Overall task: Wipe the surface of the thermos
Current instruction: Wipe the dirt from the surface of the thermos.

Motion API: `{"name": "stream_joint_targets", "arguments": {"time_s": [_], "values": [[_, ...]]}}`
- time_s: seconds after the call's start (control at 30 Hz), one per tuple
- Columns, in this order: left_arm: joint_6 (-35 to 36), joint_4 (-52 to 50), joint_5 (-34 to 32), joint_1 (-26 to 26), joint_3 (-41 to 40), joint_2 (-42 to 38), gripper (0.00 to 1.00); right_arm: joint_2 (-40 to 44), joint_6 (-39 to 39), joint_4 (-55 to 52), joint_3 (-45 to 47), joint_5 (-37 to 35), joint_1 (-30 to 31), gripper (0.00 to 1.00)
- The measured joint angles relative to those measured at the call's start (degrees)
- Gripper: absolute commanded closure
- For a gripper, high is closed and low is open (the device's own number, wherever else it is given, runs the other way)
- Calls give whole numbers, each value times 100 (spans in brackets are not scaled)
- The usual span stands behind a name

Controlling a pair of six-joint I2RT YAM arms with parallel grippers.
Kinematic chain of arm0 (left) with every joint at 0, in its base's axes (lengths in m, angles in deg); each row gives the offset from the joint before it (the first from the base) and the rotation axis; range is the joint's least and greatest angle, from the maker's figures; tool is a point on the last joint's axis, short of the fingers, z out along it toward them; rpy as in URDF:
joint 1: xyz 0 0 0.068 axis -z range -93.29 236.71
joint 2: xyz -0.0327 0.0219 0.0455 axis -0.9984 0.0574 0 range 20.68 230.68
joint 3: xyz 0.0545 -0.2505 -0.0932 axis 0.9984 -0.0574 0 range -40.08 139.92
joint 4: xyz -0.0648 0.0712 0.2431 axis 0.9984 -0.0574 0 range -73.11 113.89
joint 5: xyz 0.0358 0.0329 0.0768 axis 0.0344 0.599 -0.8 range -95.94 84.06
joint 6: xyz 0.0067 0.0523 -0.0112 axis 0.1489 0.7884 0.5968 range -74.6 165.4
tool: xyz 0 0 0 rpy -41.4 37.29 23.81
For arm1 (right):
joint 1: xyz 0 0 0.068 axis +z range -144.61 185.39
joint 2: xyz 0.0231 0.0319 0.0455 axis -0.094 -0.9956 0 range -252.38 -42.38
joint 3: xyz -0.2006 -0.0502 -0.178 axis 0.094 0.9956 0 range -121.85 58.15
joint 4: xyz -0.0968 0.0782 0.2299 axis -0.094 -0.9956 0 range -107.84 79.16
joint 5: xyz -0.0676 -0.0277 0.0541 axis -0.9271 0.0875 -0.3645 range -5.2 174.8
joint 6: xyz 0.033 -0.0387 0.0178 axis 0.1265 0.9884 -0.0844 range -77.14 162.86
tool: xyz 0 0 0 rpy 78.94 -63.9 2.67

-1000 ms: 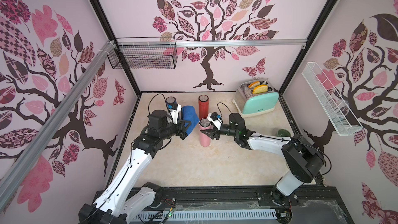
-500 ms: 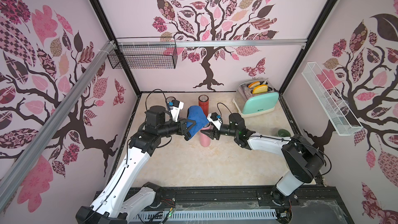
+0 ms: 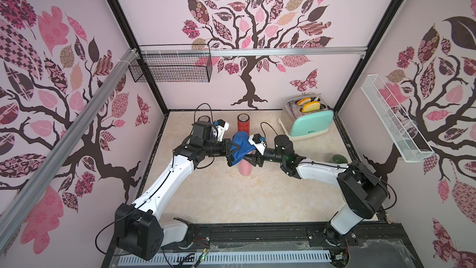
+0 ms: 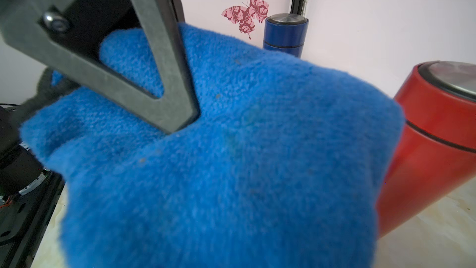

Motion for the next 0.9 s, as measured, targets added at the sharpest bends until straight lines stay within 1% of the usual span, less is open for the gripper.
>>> {"name": "stream_joint_targets", "arguments": {"time_s": [0.23,0.4,0.7,0.9], "values": [[42,-9,-142,133,374,369,100,2,-96,7,0,-105,-105,100],[46,48,-227,278,564,518,100,2,-7,7,0,-125,-74,100],[66,-85,-472,426,595,404,100,2,173,-13,-4,-125,-4,100],[55,92,-396,431,616,599,100,2,168,-22,-7,-146,0,100]]}}
